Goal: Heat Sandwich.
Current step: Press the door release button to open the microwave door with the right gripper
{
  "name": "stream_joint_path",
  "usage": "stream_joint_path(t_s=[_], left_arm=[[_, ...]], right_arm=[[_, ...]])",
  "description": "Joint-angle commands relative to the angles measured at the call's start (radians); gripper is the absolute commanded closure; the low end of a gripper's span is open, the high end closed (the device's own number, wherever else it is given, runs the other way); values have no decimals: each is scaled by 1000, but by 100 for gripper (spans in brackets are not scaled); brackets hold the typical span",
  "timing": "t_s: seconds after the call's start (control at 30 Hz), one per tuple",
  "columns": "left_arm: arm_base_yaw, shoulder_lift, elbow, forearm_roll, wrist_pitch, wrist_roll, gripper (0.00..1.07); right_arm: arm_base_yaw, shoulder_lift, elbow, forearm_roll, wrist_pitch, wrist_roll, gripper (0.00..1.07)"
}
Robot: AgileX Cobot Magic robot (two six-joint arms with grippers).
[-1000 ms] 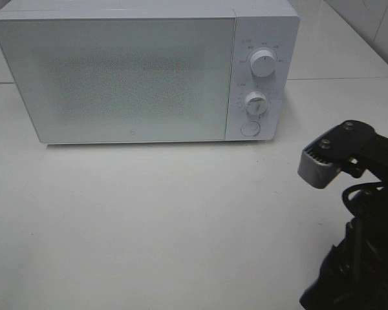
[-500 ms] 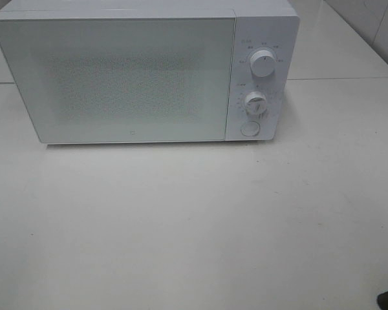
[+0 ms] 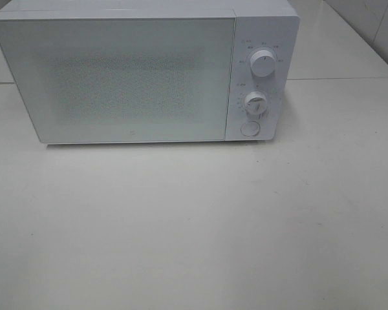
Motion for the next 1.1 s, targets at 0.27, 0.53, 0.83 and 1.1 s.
stream_joint_path(t_s=[0.27, 0.53, 0.83, 1.1], left_arm=[[4, -16, 1, 0, -13, -3, 9], [4, -16, 1, 0, -13, -3, 9], [4, -9, 1, 0, -13, -2, 9], [4, -5, 1, 0, -13, -2, 9]], right_arm=[[-268, -160, 17, -94, 11, 11, 31], [-419, -296, 101, -91, -32, 9, 31], [-453, -325, 101, -90, -32, 6, 31], [-453, -325, 101, -90, -32, 6, 31]])
